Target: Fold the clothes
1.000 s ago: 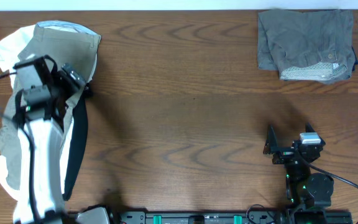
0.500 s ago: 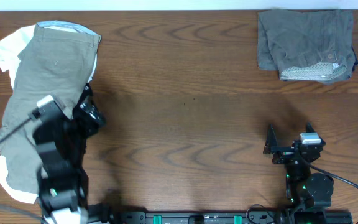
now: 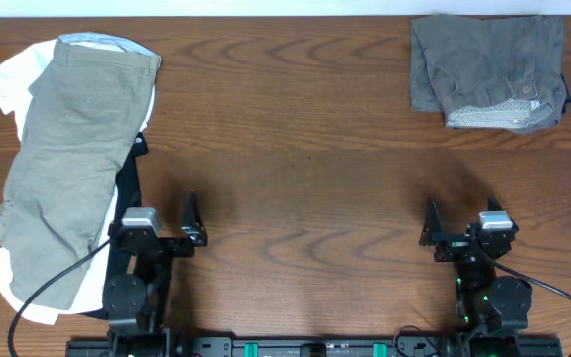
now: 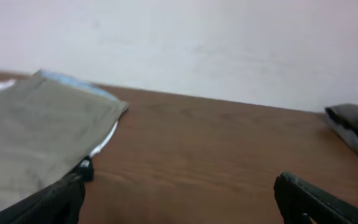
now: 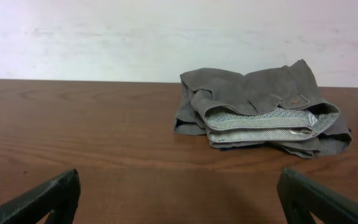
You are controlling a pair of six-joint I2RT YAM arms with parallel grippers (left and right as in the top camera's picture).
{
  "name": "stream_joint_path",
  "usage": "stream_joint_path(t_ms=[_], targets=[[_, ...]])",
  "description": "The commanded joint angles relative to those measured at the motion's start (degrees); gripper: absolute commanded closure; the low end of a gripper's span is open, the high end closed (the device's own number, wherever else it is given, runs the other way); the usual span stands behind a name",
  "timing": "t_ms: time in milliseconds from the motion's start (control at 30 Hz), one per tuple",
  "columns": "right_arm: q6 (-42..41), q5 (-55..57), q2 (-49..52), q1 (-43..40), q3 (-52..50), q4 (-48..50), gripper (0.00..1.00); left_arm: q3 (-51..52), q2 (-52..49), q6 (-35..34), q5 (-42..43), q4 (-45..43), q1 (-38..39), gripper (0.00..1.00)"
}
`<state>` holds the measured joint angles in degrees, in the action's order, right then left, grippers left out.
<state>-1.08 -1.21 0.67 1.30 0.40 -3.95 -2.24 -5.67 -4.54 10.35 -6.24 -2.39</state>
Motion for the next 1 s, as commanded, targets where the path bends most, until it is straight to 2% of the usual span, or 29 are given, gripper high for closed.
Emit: stream_joint_path(t_ms=[0,333,567,967], targets=[[-0.8,0.5,-0.4,-0.4,-0.1,-0.3,0.01,1.0,4.2,6.0,-1.9,-0.3,1.6,0.02],[-0.8,0.5,-0.4,-0.4,-0.1,-0.3,0.01,2.0,5.6,6.0,-3.6,1.8,1.7,0.02],[-0.8,0.6,-0.3,-0.4,-0.1,-0.3,0.01,2.0,5.6,6.0,-4.1,10.1,1.7,0.02],[-0.8,0.5,-0.3,-0.4,-0.1,-0.3,0.01,2.0,5.6,6.0,-6.5,10.1,1.7,0.02]])
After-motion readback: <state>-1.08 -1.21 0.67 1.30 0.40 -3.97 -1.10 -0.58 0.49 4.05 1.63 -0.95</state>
